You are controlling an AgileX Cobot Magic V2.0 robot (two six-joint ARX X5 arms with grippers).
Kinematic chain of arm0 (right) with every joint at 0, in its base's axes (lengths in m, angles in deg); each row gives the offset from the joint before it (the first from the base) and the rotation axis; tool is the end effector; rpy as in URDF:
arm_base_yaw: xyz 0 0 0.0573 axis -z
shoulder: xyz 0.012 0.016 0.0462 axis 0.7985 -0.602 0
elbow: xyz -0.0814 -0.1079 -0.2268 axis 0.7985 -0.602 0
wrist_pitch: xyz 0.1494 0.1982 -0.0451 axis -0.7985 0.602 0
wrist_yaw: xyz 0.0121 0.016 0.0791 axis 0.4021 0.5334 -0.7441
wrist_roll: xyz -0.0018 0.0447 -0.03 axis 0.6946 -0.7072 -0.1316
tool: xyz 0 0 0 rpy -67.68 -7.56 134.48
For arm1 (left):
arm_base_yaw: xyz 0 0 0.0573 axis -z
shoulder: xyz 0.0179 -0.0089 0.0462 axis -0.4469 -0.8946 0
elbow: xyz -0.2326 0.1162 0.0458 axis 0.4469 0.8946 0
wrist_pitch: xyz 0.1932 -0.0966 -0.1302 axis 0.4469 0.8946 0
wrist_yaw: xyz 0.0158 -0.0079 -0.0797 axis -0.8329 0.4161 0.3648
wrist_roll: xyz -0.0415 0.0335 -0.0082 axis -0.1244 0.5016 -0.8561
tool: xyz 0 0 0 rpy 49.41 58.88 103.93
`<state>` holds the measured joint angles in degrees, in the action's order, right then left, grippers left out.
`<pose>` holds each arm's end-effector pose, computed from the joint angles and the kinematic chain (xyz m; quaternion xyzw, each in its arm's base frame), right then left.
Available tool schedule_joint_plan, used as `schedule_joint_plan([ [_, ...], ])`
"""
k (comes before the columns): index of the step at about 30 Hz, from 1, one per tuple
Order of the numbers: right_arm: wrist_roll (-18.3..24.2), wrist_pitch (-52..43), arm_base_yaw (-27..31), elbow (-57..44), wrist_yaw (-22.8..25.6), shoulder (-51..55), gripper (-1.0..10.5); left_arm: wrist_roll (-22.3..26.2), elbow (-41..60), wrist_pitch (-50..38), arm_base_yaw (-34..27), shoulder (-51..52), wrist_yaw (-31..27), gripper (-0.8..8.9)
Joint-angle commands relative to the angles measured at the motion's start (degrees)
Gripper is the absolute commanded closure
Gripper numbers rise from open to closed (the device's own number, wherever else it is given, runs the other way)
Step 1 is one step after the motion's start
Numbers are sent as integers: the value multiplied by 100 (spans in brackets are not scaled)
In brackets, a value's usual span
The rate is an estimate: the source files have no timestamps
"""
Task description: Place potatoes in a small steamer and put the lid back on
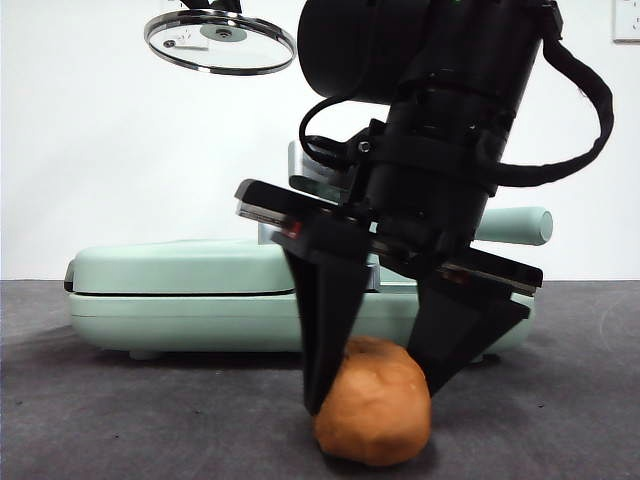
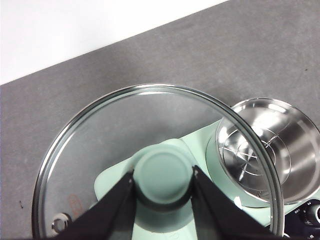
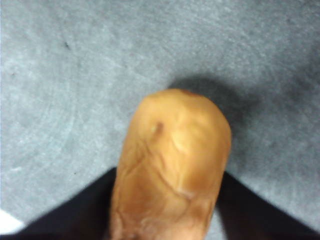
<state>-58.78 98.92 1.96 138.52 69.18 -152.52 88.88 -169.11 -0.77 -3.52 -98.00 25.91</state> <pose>0.1828 0.2336 0.1722 -0.0013 0.6359 0.2420 0.7328 0.3393 -0.1457 0.4553 0.0865 0.3264 -0.2197 0.9153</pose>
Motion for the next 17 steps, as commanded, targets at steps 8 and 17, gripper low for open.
schedule_joint_plan([
  [8, 420, 901, 39, 901, 11, -90, 774, 55, -219, -103, 0, 9, -2, 804],
  [17, 1550, 2000, 619, 2769, 144, -98, 779, 92, -219, -101, -116, 7, -2, 804],
])
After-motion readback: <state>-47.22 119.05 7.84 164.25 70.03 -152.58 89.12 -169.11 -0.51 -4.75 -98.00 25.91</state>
